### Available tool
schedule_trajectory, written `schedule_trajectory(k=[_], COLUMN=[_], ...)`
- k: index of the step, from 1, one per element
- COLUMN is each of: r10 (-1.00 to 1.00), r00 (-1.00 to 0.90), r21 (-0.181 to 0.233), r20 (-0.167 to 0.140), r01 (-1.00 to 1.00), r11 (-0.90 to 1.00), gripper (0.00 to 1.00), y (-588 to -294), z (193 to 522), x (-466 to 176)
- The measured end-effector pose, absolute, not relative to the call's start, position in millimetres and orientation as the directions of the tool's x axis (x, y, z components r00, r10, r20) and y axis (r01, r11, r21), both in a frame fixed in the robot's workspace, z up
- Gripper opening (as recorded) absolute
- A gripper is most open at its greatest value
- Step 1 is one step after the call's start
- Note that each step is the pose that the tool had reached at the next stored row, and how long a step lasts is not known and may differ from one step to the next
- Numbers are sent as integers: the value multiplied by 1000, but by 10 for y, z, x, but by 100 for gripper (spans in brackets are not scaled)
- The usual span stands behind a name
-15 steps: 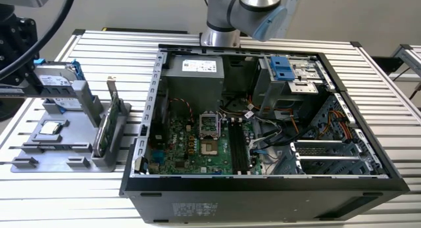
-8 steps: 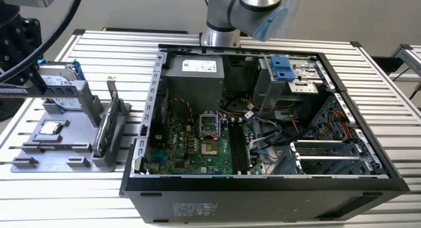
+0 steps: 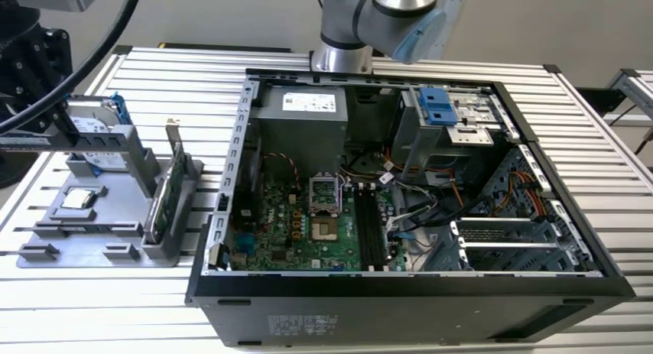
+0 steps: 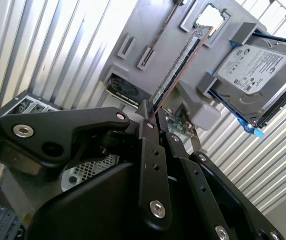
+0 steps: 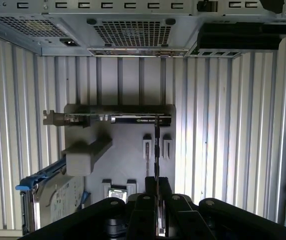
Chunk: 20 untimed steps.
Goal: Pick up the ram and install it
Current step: 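Pick up the ram and move it above insertion slot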
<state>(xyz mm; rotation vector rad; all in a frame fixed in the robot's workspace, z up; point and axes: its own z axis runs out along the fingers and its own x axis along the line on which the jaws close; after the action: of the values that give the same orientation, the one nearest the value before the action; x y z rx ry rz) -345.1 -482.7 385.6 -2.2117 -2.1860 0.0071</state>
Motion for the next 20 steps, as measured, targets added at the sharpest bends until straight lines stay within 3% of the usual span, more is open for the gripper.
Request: schedule_trajectory(k=[20], r10=[1000], r00=[12], r21=[-26], r20=[19], r01=[1000], r11=[-11], gripper=[0], y=[-4828], z=[3856], x=[-3243])
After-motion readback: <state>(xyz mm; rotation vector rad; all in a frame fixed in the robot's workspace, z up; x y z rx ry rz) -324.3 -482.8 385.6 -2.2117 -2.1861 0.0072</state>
